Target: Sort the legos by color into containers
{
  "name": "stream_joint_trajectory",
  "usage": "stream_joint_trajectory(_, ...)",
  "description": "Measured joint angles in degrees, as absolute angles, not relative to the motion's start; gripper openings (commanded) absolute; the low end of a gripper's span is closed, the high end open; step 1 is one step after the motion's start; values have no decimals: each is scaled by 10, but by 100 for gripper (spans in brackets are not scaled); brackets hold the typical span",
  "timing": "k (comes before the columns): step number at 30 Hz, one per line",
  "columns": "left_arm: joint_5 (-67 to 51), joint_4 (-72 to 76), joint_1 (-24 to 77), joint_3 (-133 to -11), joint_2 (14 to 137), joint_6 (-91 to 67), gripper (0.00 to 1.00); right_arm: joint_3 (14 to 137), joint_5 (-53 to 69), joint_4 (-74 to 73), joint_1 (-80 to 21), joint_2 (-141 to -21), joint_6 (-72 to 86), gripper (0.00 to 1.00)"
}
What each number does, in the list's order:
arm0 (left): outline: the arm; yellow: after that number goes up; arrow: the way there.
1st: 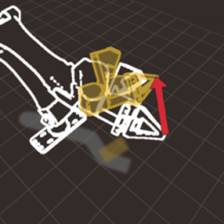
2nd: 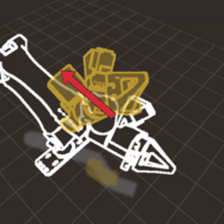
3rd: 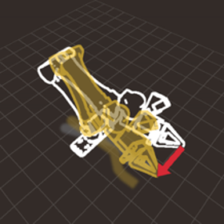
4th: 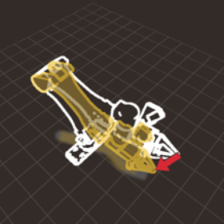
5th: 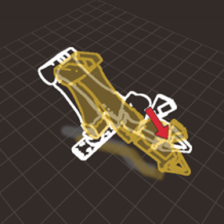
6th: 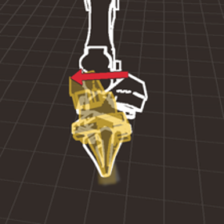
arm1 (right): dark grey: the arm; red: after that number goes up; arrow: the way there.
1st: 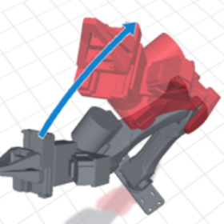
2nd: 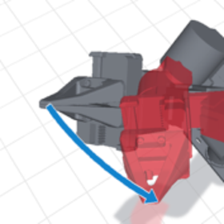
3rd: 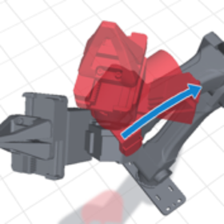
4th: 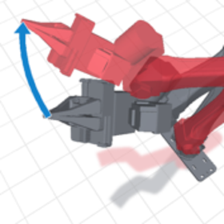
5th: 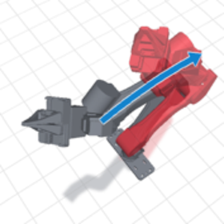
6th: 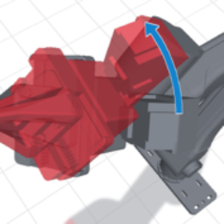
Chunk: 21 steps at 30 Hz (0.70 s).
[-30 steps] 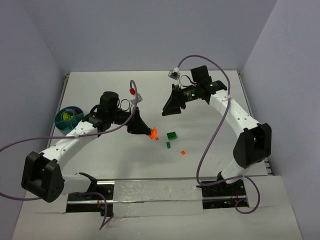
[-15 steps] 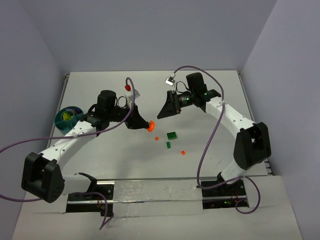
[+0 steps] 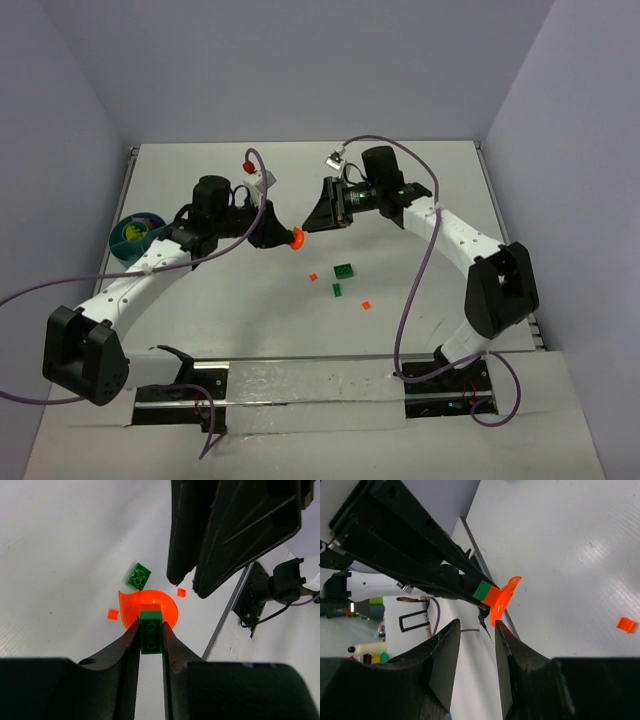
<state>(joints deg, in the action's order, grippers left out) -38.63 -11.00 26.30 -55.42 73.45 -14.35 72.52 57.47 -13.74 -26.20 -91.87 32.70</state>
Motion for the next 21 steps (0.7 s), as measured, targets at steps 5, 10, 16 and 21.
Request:
stream_joint_trajectory(5,-384,-110,263,-554,735,-144,0,729,561,-142,-273,-939,331,45)
stream_joint_trajectory(10,-384,-110,263,-554,735,-145,0,729,555,-148,-278,-952,332,44)
stream_joint_trajectory(16,-383,-108,263,-554,736,-152,0,729,555,-148,-279,-954,332,42)
stream_joint_trajectory(21,-382,-101,263,-554,740,-161,0,732,554,-148,-291,-964,334,39)
